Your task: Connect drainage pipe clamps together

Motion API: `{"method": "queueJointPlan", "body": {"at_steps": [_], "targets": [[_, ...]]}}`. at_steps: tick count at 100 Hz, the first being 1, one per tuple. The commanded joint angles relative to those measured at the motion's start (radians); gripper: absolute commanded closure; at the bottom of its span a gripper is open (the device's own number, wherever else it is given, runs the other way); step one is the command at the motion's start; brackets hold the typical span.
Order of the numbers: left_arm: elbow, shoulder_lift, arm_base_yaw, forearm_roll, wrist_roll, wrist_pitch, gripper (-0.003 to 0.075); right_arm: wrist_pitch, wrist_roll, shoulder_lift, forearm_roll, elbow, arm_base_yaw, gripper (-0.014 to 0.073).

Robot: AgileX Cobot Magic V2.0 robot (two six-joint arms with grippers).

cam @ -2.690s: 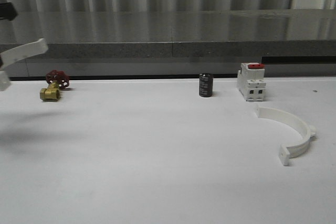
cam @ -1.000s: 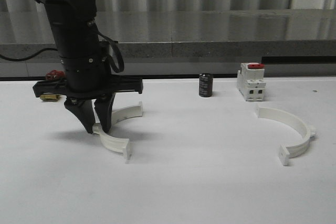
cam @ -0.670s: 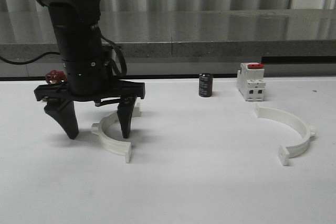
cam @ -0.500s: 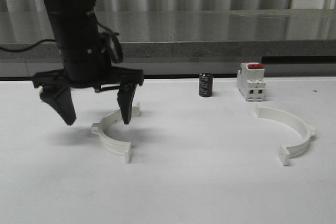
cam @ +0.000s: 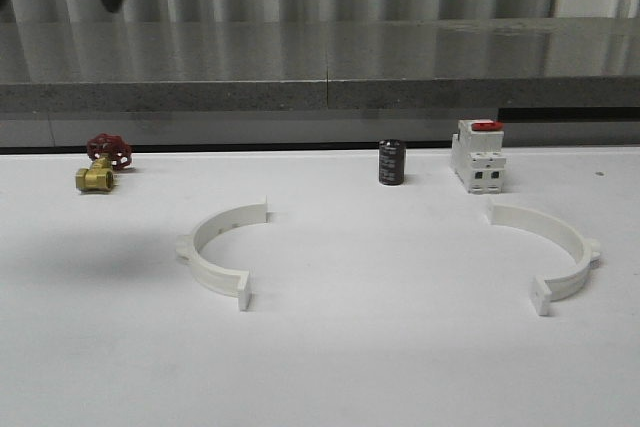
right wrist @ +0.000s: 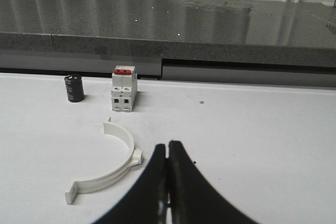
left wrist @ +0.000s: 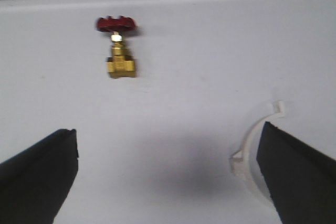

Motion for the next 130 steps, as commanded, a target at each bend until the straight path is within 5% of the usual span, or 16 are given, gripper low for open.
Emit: {"method": "queueJointPlan", "body": {"at_steps": [1,38,66,92,106,130], "targets": [[0.035,-0.121,0.067,0.013,0.036,-0.054,0.005,-0.082,-0.012,-0.014,0.003,-0.017,0.0,0.066],[0.519,-0.603,0.288,-0.057,0.099,-0.345,0.005,-0.082,-0.012,-0.014,0.003,-0.017,0.0,0.066],[0.799,-0.914,0.289,-0.389,0.375,-0.352,0.005,-0.082,-0.012,-0.014,0.003,-0.017,0.0,0.066],[0.921,-1.144,0.289,-0.396,0.418,-0.301,0.0064,-0.082,-0.012,-0.014,0.003,-0.017,0.0,0.066],[0.945,-1.224,0.289,-0.394,0.418,-0.285,0.022,-0.082,-0.012,-0.014,0.003,-0.017,0.0,0.066],[0.955,-1.252,0.289,-0.39,0.418,-0.287,0.0739,-0.169,-0.011,-0.014,0.009,-0.017,0.0,0.066]]}}
